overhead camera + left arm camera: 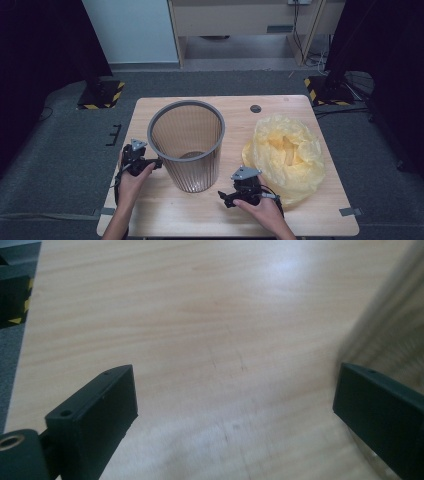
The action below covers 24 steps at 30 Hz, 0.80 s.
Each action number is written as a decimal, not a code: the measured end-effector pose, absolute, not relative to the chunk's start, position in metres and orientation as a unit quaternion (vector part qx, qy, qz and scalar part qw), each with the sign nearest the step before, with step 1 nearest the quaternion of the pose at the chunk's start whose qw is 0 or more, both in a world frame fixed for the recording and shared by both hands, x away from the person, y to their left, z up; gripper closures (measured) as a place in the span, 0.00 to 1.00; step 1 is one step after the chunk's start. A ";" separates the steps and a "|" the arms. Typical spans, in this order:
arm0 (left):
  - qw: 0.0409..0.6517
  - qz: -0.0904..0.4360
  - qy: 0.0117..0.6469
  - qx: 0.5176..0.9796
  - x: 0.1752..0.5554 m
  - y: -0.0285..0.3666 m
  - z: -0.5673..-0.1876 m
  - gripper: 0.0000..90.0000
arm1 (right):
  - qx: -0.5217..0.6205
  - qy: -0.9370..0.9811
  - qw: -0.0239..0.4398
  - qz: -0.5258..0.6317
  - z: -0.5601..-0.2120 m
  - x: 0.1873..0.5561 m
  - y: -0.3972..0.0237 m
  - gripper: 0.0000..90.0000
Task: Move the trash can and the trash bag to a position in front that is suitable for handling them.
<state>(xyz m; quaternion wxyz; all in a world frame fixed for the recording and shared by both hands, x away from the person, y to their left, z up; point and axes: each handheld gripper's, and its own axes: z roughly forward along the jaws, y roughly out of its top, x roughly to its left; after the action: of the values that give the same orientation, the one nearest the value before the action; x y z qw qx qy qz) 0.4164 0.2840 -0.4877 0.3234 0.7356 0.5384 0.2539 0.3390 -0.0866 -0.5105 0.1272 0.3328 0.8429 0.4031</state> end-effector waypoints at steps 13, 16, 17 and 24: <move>0.331 0.256 0.563 0.713 0.453 0.280 -0.480 0.04 | 0.314 0.849 0.120 0.408 -0.502 0.350 -0.077 0.04; 0.337 0.254 0.561 0.712 0.455 0.277 -0.479 0.07 | 0.312 0.850 0.118 0.408 -0.501 0.353 -0.075 0.04; 0.339 0.254 0.558 0.713 0.455 0.276 -0.478 0.09 | 0.312 0.849 0.119 0.409 -0.501 0.353 -0.075 0.04; 0.343 0.240 0.553 0.720 0.452 0.273 -0.475 0.18 | 0.303 0.850 0.118 0.414 -0.497 0.353 -0.075 0.04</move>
<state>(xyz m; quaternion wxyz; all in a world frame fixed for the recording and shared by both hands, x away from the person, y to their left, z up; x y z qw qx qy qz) 0.4519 0.2727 -0.4754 0.3431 0.7201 0.5533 0.2401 0.3526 -0.0754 -0.4974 0.1177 0.3027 0.8505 0.4138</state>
